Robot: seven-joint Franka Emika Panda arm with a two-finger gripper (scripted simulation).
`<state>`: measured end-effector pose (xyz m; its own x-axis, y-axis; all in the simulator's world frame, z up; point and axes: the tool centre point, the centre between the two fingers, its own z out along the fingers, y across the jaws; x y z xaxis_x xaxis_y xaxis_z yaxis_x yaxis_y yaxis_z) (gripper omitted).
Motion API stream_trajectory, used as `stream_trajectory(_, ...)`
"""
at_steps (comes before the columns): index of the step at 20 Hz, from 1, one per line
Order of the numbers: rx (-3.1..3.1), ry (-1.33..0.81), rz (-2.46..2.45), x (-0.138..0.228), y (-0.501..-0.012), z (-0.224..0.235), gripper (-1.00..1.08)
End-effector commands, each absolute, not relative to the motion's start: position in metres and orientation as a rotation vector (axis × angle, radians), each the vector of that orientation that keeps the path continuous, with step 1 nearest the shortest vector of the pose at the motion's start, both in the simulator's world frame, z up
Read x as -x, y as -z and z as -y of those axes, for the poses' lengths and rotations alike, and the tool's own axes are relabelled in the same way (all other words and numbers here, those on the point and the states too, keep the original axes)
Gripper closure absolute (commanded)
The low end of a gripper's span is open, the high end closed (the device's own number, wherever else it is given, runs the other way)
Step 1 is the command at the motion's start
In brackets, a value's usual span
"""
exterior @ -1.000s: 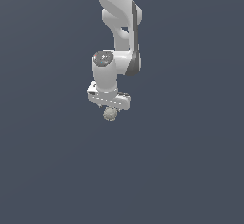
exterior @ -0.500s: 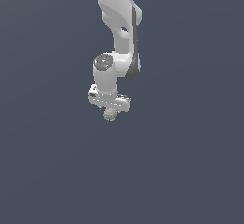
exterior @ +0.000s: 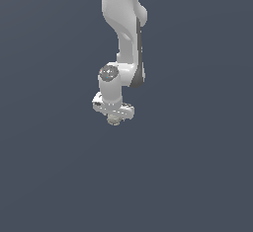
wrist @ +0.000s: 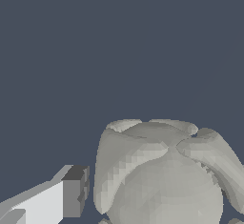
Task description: Pick up the object and move it to a goal position.
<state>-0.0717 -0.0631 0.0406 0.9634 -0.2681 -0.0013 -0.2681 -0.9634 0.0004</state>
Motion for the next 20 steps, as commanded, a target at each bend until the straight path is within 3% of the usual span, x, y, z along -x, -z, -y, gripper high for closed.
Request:
stream_trajectory(1, -3.113, 0.0, 0.425, 0.071, -0.039, 0.063, 1.08)
stream_trajectory(20, -3.113, -0.001, 0.425, 0.058, -0.058, 0.052, 1.08)
